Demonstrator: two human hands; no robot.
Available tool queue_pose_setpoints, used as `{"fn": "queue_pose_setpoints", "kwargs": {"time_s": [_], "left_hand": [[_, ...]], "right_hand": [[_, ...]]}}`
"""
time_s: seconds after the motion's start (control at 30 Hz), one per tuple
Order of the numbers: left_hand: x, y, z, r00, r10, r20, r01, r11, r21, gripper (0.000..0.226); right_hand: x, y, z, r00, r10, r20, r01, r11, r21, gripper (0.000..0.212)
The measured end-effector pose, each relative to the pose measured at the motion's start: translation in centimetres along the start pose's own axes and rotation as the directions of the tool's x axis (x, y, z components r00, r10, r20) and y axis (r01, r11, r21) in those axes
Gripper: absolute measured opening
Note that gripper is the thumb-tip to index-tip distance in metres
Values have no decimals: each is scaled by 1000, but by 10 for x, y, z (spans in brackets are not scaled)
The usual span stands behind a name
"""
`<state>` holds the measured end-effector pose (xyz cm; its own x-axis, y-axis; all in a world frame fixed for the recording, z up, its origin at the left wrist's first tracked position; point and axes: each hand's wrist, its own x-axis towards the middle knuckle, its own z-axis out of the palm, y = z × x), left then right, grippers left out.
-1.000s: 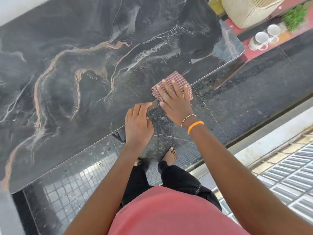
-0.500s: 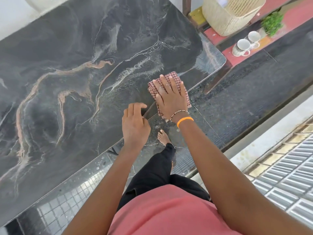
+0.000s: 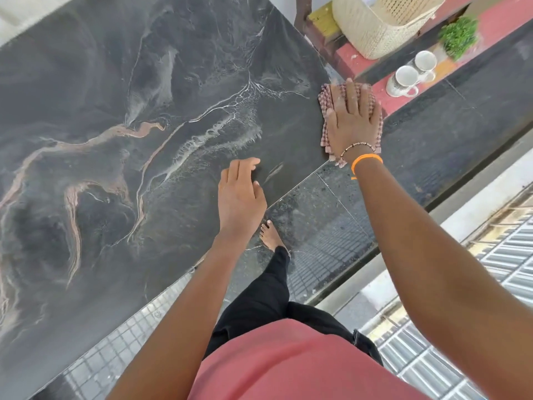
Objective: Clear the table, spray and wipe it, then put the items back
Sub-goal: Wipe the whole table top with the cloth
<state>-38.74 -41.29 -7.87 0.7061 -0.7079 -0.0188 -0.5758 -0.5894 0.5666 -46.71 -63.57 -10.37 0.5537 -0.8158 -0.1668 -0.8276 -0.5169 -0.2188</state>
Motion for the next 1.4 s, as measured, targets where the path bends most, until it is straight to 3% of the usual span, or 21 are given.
{"fn": "queue_pose_setpoints", "kwargs": {"time_s": [0.07, 0.2, 0.3, 0.4, 0.73, 0.93, 1.1, 1.2, 1.3, 1.4], "left_hand": [[2, -1, 1, 1000, -7, -3, 7, 1000, -11, 41], [10, -6, -1, 997, -65, -37, 65, 998, -10, 46], [13, -11, -7, 989, -123, -84, 119, 991, -53, 48], [17, -12, -8, 992, -118, -50, 116, 993, -35, 47], [24, 16, 12, 991, 52, 127, -56, 998, 27, 54], [16, 27, 19, 985, 55, 164, -64, 997, 50, 73], [17, 26, 16, 995, 17, 102, -14, 999, -32, 66], [22, 26, 12, 998, -56, 28, 59, 990, -125, 66], [30, 24, 8, 996, -86, -28, 80, 983, -163, 70], [41, 27, 8, 997, -73, -28, 68, 987, -148, 69]], "right_hand": [[-26, -20, 10, 999, -47, 14, 47, 999, -8, 54], [-71, -73, 32, 938, -338, 70, 343, 937, -64, 58], [-60, -100, 39, 867, -483, 121, 493, 868, -68, 56], [-23, -111, 35, 837, -532, 131, 545, 833, -100, 56], [85, -72, 7, 965, -259, 41, 261, 964, -55, 57], [51, -24, 2, 997, -75, -36, 74, 997, -13, 59], [-11, -27, 10, 1000, -11, -21, 11, 1000, -25, 60], [-54, -57, 22, 962, -267, 52, 270, 961, -64, 60], [-78, -52, 27, 831, -537, 143, 551, 831, -75, 57], [-68, -23, 20, 767, -624, 150, 641, 756, -137, 56]]}}
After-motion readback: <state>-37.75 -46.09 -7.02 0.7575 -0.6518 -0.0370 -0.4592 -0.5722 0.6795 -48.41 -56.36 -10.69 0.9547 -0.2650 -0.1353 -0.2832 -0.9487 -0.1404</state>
